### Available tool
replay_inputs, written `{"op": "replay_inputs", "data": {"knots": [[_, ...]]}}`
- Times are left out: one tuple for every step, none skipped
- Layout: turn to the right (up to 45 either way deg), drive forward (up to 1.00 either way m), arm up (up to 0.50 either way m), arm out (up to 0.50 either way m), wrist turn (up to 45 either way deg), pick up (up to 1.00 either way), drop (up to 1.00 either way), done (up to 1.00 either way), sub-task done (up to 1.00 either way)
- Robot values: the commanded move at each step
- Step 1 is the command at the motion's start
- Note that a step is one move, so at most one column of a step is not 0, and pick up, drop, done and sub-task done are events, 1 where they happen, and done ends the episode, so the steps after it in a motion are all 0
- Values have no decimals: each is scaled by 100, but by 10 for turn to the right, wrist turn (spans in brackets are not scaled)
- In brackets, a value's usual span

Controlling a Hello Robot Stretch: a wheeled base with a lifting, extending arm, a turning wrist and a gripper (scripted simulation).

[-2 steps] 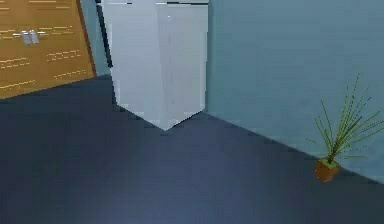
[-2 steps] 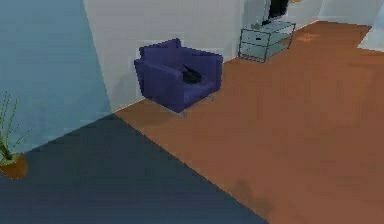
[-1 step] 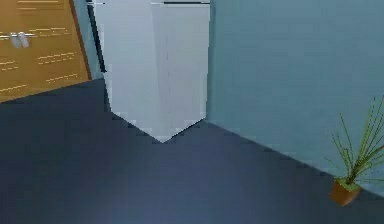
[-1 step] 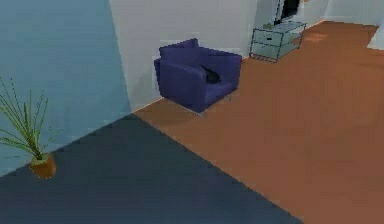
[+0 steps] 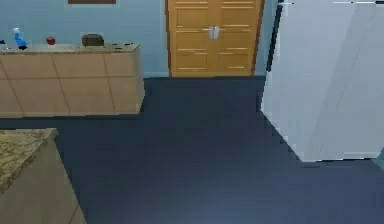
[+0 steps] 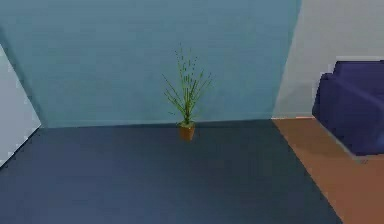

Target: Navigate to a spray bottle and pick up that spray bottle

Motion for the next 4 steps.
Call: {"op": "replay_inputs", "data": {"knots": [[0, 100, 0, 0, 0, 0, 0, 0, 0], [-120, 0, 0, 0, 0, 0, 0, 0, 0], [0, 15, 0, 0, 0, 0, 0, 0, 0], [-330, 0, 0, 0, 0, 0, 0, 0, 0]]}}
